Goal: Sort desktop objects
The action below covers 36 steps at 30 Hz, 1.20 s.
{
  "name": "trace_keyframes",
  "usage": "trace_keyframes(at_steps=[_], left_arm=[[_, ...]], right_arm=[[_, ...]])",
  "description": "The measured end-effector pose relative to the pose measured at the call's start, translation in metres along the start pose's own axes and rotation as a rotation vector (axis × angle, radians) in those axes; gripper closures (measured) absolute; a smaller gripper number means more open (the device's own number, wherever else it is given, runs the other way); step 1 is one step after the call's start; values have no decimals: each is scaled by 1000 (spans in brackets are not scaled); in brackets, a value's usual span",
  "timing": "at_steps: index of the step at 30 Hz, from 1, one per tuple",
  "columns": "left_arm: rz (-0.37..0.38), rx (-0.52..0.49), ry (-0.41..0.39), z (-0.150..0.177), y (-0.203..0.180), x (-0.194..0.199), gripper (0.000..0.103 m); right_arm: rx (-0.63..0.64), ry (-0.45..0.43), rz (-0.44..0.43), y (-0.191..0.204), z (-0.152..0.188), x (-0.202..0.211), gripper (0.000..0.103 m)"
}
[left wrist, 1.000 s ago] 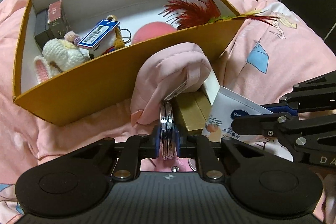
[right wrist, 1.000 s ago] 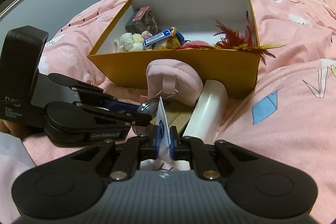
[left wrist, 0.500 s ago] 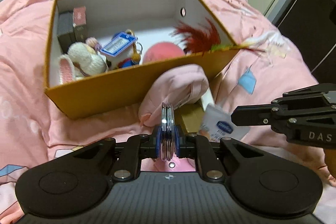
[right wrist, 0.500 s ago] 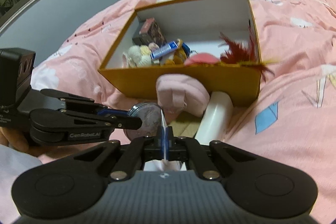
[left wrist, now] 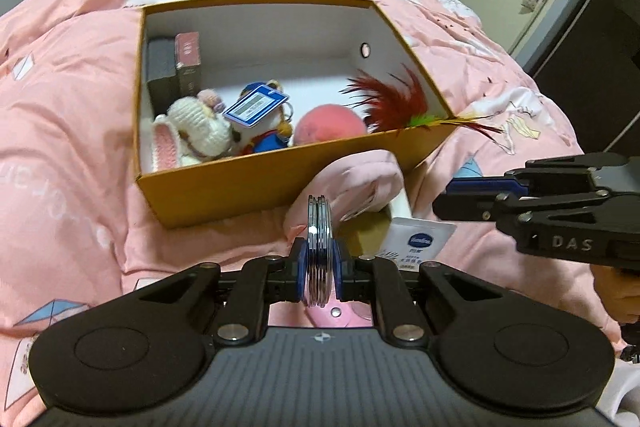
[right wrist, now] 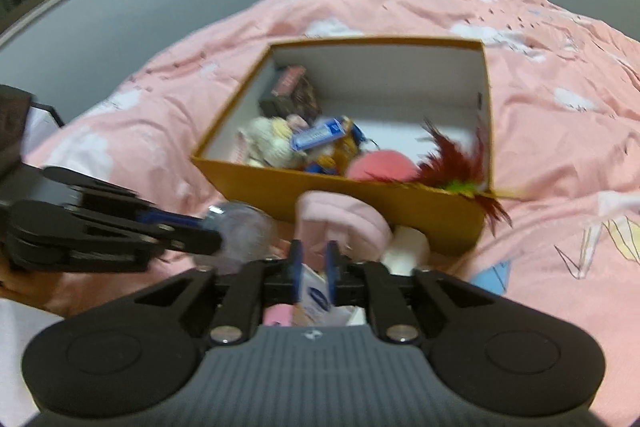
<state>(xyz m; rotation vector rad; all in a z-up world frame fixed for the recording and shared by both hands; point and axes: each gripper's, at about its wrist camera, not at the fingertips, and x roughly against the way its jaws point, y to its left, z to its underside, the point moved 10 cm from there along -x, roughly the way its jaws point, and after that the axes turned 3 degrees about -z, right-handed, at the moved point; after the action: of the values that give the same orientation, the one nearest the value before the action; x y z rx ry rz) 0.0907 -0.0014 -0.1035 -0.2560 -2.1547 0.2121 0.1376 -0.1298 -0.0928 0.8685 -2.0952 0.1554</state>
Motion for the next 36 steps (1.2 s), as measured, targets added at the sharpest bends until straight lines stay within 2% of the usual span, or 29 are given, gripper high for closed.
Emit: trace_keyframes(at_steps=[5, 7, 12, 17, 20, 24, 30, 36], left_arm=[[-13, 17, 3, 1, 7, 0, 89], [-13, 17, 3, 1, 7, 1, 89], [-17, 17, 5, 2, 7, 2, 89], [-19, 14, 2, 2, 7, 3, 89], [-19, 14, -4, 1, 7, 6, 89], [-24, 16, -21, -5, 6, 12, 89], [-17, 20, -46, -19, 2, 21, 89], [-42, 13, -96, -46, 1, 28, 89]], right_arm=[[-32, 46, -10, -13, 5, -20, 60], [-25, 75, -36, -14, 7, -30, 57], [81, 135, -63, 1, 16, -43, 58], [148, 165, -84, 12, 25, -39, 98], [139, 161, -94, 16, 25, -32, 99], [139, 105, -105, 24, 13, -15, 100], [138, -15, -160, 40, -25, 20, 100], [168, -148, -112, 47, -69, 39, 100]])
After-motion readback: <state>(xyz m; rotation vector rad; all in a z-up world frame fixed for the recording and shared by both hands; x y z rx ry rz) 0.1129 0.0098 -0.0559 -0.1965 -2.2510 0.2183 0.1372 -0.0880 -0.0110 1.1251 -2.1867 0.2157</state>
